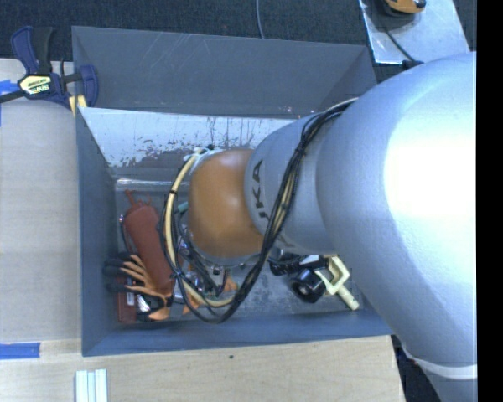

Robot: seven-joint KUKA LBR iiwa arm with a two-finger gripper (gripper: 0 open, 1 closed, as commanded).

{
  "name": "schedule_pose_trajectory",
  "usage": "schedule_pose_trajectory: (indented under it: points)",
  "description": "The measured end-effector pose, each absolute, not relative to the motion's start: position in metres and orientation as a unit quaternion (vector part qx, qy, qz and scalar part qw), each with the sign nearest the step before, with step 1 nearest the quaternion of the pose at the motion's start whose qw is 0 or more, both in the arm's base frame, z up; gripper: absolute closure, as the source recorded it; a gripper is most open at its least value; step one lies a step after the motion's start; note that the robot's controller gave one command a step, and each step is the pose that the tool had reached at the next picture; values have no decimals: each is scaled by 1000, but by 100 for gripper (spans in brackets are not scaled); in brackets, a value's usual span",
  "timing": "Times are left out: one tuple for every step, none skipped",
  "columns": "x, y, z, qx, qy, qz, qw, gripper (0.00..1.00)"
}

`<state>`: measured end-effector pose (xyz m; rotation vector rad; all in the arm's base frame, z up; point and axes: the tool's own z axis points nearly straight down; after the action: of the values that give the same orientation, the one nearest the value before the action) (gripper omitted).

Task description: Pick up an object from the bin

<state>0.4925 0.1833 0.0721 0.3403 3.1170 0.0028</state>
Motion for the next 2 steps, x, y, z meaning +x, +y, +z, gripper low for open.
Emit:
schedule_pose_trajectory:
  points:
    - [492, 193, 71, -9, 1000, 0, 5, 0]
    - [493, 197, 70, -28, 1000, -2, 6, 0]
